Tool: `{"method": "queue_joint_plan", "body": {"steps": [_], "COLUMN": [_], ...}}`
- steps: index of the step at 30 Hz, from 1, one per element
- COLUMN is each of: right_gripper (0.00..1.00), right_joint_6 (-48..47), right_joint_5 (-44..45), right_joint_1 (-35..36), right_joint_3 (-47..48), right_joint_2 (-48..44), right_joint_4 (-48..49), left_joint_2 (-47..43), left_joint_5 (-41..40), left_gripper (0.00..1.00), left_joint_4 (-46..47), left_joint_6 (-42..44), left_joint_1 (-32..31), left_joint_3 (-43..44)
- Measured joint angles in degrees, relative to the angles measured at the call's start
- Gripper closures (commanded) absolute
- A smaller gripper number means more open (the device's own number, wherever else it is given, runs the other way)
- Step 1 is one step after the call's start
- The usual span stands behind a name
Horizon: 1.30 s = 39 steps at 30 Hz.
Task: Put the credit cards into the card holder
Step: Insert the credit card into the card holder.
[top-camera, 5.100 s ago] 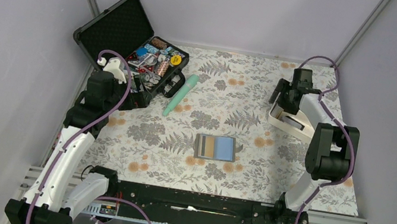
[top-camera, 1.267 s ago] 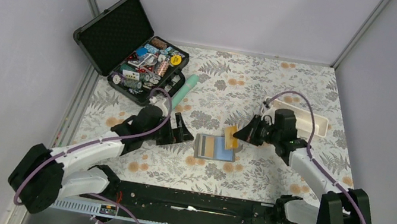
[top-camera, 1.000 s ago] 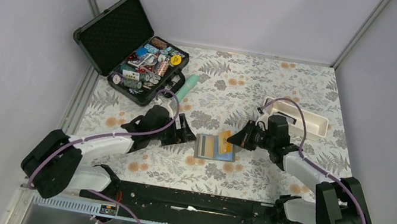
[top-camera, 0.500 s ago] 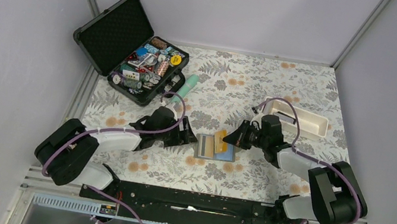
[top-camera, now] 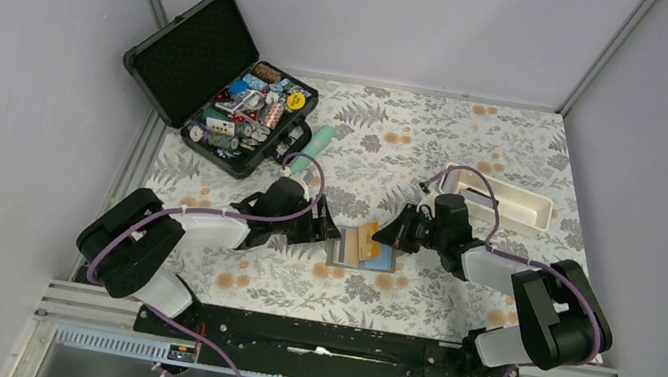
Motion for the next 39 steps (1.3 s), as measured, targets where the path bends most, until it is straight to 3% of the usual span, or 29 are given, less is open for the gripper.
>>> {"method": "queue_joint_plan", "body": {"steps": [39], "right_gripper": [1.0], "right_joint_6": [4.02], "right_joint_5": [4.57], "right_joint_1": [1.9], "right_joint_3": [-2.99], "right_joint_2": [1.73], "right_joint_4": [3.56], "left_joint_2": [2.67], "left_joint_5": [-2.69], "left_gripper": [0.53], "left_joint_4": [0.02], "left_joint_6": [0.0], "left_joint_1": [-2.91], "left_joint_3": [1.31]}}
